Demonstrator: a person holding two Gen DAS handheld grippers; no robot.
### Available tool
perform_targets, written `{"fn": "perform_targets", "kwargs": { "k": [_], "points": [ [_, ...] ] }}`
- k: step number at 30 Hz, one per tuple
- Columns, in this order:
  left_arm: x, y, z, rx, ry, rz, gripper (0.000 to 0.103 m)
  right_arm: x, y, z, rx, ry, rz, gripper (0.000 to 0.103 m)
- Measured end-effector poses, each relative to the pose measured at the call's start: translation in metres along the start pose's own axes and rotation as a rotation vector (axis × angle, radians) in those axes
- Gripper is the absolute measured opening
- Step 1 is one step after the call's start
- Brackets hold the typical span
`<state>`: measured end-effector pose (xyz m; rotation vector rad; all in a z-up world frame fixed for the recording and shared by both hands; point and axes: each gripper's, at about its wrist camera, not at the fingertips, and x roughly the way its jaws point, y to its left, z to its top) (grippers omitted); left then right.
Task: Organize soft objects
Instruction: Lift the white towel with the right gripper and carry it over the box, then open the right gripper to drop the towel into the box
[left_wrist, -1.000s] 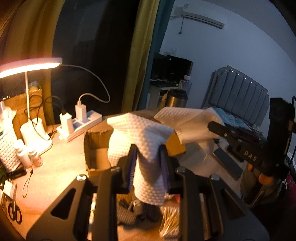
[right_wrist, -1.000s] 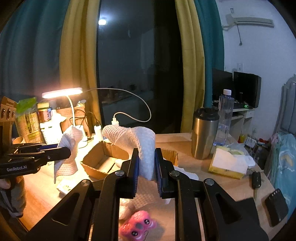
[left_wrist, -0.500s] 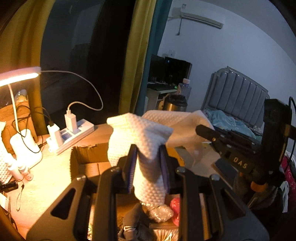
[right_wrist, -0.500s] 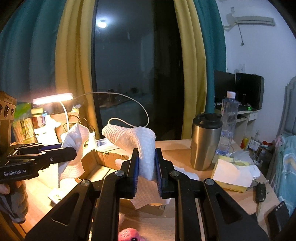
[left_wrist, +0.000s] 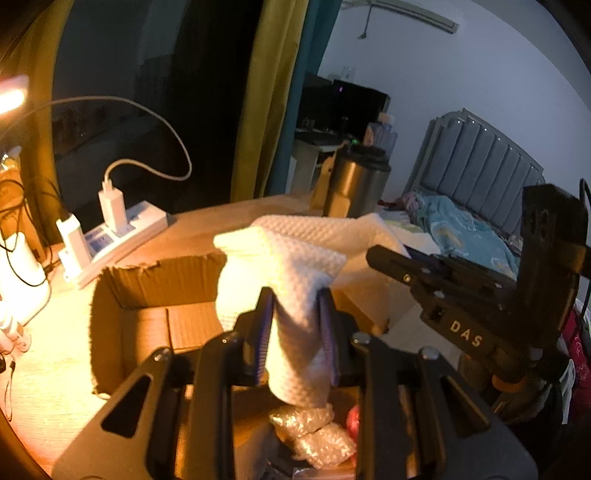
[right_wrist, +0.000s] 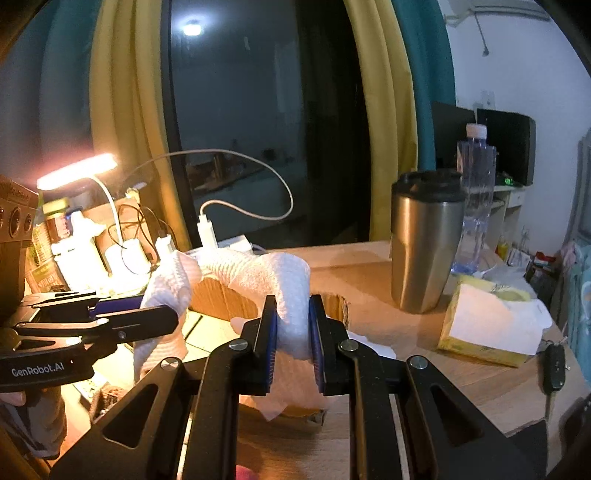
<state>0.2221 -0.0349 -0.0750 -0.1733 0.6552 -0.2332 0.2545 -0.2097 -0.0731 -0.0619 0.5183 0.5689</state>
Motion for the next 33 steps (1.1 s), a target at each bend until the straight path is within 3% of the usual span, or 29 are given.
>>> {"fn": "perform_targets", "kwargs": {
  "k": [13,15,18,20,24,27,31,32,33],
  "points": [
    [0.055,0.007,-0.017,-0.024,0.139,0.011,0.025,0.033,-0.012,-0.02,0.004,0.107,-0.021,0.019],
    [0.06,0.007,-0.019,-0.025,0.161,0.016,0.027,0.036,-0.01,-0.022,-0.006,0.121,-0.019,0.024],
    [0.062,0.007,-0.02,-0.027,0.174,0.02,0.027,0.033,-0.009,-0.022,-0.008,0.117,0.009,0.04],
    [0.062,0.007,-0.02,-0.031,0.182,0.023,0.03,0.028,-0.009,-0.021,0.0,0.098,0.032,0.058],
    [0.062,0.007,-0.021,-0.032,0.2,0.029,0.033,0.013,-0.018,-0.016,0.043,0.028,0.009,0.063],
    [0.061,0.005,-0.021,-0.032,0.205,0.033,0.035,0.008,-0.03,-0.015,0.086,0.013,-0.033,0.072],
    [0.059,0.002,-0.02,-0.023,0.205,0.031,0.043,0.025,-0.038,-0.025,0.105,0.109,-0.066,0.073],
    [0.058,0.001,-0.02,-0.021,0.203,0.027,0.054,0.03,-0.039,-0.028,0.109,0.138,-0.066,0.073],
    [0.055,0.0,-0.02,-0.022,0.195,0.018,0.059,0.036,-0.04,-0.031,0.12,0.159,-0.069,0.073]
  ]
}}
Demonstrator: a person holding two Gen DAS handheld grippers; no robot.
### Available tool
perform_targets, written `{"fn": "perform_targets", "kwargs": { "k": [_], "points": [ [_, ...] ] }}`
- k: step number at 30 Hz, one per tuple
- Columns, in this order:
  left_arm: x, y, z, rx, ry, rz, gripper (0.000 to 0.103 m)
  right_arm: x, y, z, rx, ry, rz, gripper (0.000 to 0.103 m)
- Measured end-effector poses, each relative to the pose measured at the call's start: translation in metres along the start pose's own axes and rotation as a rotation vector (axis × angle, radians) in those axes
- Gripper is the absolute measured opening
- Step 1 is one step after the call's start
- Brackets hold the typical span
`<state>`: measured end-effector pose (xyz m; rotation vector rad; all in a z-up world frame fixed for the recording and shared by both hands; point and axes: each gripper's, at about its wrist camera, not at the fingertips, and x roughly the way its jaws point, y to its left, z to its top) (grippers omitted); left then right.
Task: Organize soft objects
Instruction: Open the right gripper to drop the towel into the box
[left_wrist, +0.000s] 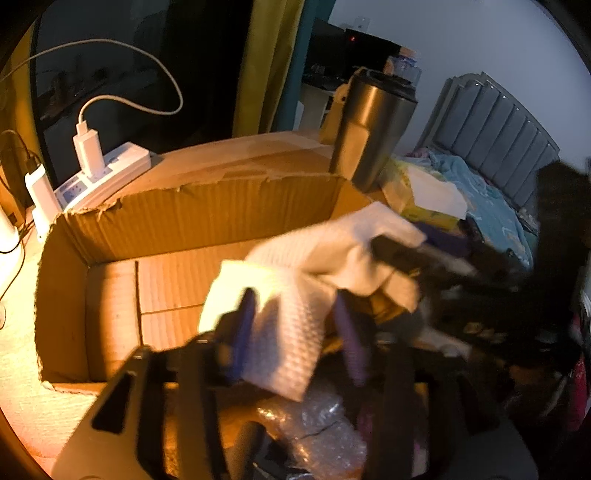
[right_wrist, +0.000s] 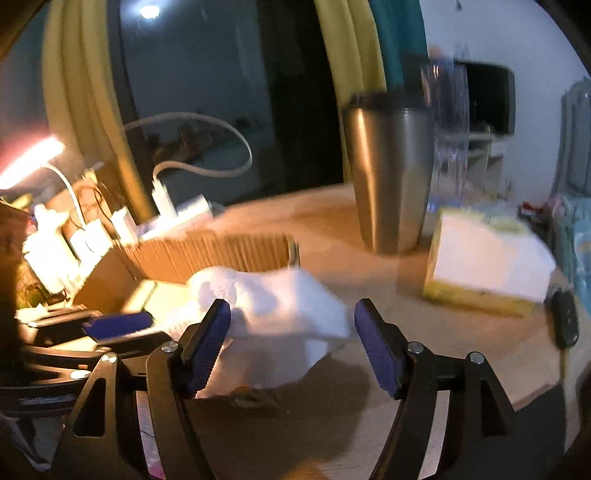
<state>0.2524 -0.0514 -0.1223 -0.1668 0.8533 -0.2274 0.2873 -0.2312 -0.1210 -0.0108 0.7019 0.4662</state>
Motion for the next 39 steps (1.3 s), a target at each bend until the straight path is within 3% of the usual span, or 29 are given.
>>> {"fn": "perform_targets", "kwargs": {
  "k": [5,16,21,25,27,29,34,37,39],
  "points": [
    [-0.007,-0.003,0.001,0.01,-0.016,0.001,0.062,0.024,-0.011,-0.008,0.082,0.112,-0.017,0.073],
    [-0.025,-0.003,-0.002,0.022,-0.041,0.013,0.063,0.03,-0.025,-0.014,0.176,0.174,-0.025,0.081],
    [-0.04,-0.001,-0.007,0.021,-0.06,0.017,0.063,0.024,-0.01,-0.01,0.119,0.161,-0.19,0.081],
    [-0.052,0.0,-0.012,0.021,-0.075,0.016,0.063,0.023,0.003,-0.009,0.052,0.141,-0.266,0.08],
    [-0.059,0.002,-0.014,0.018,-0.085,0.014,0.063,0.018,0.008,-0.01,0.024,0.111,-0.276,0.071],
    [-0.063,0.003,-0.016,0.017,-0.091,0.011,0.063,0.012,0.015,-0.011,-0.007,0.085,-0.277,0.048],
    [-0.075,0.011,-0.022,0.007,-0.106,0.002,0.063,0.001,0.03,-0.011,-0.047,0.053,-0.277,0.047],
    [-0.082,0.017,-0.026,0.0,-0.116,-0.003,0.063,0.004,0.034,-0.012,-0.063,0.068,-0.306,0.059],
    [-0.087,0.022,-0.03,-0.006,-0.122,-0.004,0.063,0.005,0.039,-0.011,-0.067,0.076,-0.326,0.06]
  ]
}}
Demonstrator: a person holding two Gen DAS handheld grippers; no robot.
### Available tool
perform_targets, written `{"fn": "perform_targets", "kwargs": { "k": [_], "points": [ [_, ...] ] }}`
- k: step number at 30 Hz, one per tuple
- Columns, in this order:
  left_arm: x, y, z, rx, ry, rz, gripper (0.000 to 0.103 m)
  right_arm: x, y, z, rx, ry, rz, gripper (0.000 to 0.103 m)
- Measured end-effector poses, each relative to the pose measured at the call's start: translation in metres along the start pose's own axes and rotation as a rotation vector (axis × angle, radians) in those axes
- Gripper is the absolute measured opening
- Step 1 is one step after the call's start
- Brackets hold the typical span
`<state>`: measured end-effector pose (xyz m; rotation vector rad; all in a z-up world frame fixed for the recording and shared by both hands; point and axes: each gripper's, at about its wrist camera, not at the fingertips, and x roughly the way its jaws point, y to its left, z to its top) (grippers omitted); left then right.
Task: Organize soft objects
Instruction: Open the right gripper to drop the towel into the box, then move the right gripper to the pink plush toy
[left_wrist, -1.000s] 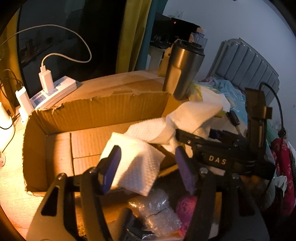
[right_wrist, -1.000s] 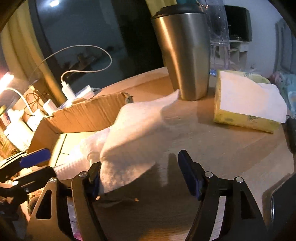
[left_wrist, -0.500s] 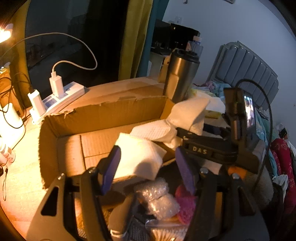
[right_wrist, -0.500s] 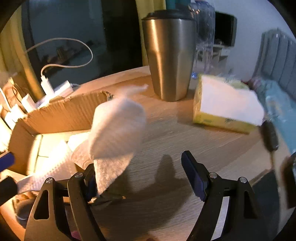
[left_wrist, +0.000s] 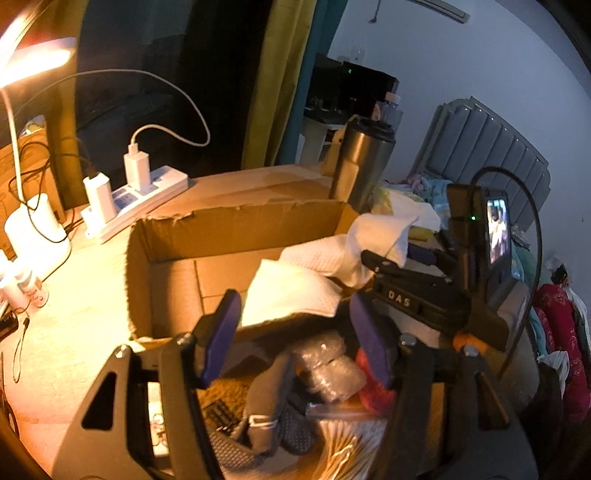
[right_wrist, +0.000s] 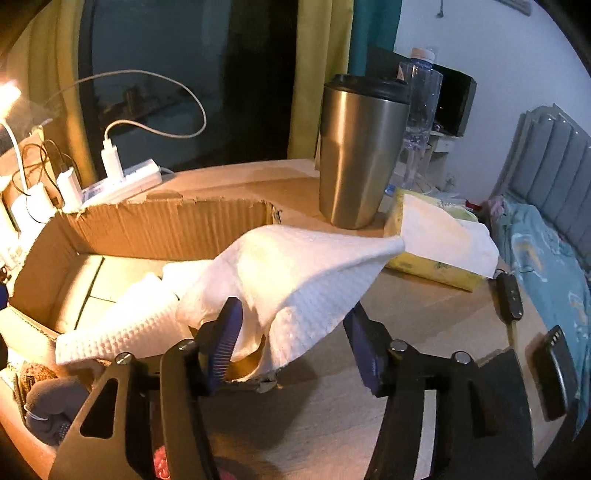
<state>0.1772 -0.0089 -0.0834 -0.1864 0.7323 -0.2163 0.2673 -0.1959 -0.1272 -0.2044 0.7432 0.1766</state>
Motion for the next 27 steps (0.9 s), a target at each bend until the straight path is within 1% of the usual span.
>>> {"fn": "perform_targets", "kwargs": {
  "k": [2,5,7,11,15,21,27],
  "points": [
    [-0.006,0.006,-0.002,-0.009,-0.009,0.001,0.063,-0.006,0.002,0.0,-0.004,-0.008,-0.012,0.06],
    [-0.016,0.014,-0.007,-0.025,-0.021,0.005,0.063,-0.02,0.008,0.002,-0.007,-0.042,-0.018,0.061],
    [-0.02,0.019,-0.011,-0.035,-0.026,0.007,0.063,-0.031,0.015,0.002,-0.024,-0.073,-0.005,0.062],
    [-0.033,0.029,-0.019,-0.052,-0.036,0.013,0.064,-0.046,0.029,0.001,-0.056,-0.102,0.04,0.062],
    [-0.046,0.037,-0.028,-0.067,-0.053,0.017,0.064,-0.053,0.046,-0.006,-0.096,-0.089,0.064,0.062],
    [-0.061,0.05,-0.044,-0.091,-0.059,0.026,0.064,-0.069,0.057,-0.017,-0.097,-0.09,0.087,0.062],
    [-0.074,0.054,-0.055,-0.097,-0.074,0.042,0.064,-0.09,0.065,-0.026,-0.1,-0.102,0.11,0.062]
  ]
}}
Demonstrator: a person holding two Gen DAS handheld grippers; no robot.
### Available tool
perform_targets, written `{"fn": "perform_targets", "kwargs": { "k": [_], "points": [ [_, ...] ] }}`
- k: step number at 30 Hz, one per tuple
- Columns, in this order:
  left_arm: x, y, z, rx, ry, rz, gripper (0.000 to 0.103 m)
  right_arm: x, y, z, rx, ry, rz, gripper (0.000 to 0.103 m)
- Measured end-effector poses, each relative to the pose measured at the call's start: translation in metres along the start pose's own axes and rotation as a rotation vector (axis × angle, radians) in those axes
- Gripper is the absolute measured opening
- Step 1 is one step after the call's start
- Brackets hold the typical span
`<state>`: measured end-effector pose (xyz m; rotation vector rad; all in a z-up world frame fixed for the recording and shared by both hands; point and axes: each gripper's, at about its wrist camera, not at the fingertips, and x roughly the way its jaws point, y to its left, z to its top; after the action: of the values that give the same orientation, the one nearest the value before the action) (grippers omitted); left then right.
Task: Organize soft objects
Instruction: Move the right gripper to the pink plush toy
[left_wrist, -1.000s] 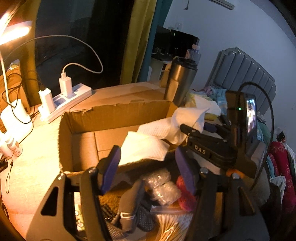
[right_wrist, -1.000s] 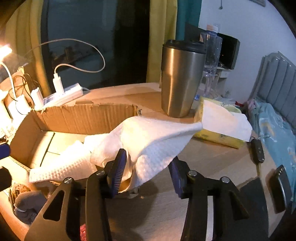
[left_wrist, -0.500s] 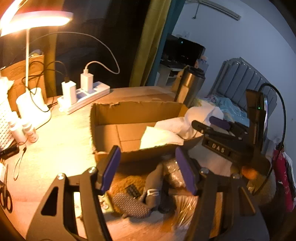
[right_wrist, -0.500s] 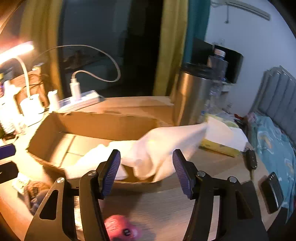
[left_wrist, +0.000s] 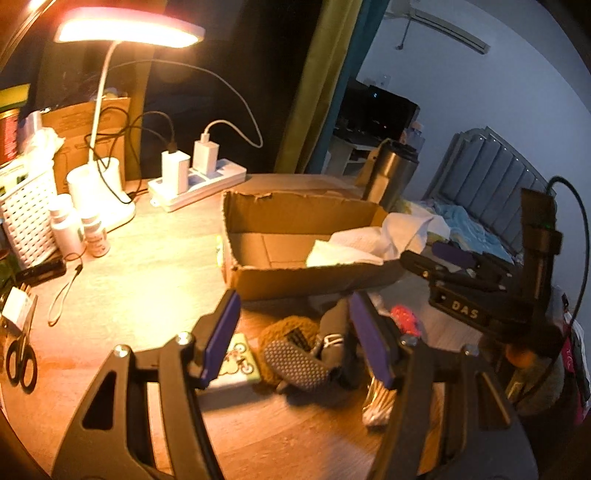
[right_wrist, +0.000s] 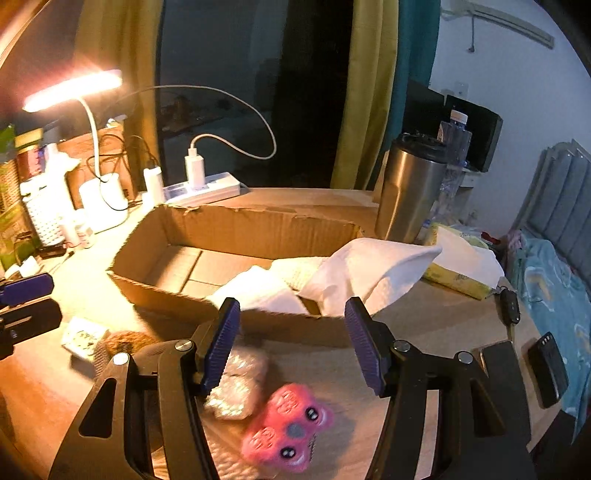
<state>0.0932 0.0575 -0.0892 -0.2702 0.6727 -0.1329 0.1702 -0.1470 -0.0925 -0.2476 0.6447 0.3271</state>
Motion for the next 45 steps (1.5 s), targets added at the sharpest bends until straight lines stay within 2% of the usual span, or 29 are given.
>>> {"fn": "perform_targets", "kwargs": {
  "k": [9,18,32,45],
  "points": [
    [-0.01,0.004,-0.02,-0.017,0.007,0.018,0.064,-0.02,0.019,-0.014,-0.016,-0.002,0.062,0.062],
    [-0.016,0.004,-0.04,-0.026,0.023,0.03,0.065,-0.027,0.027,-0.038,-0.024,0.024,0.086,0.063],
    [0.003,-0.015,-0.052,0.017,0.079,0.036,0.065,-0.019,0.0,-0.069,0.039,0.068,0.071,0.063],
    [0.04,-0.039,-0.047,0.09,0.119,0.087,0.065,0.013,-0.027,-0.08,0.099,0.114,0.124,0.063]
  ]
}}
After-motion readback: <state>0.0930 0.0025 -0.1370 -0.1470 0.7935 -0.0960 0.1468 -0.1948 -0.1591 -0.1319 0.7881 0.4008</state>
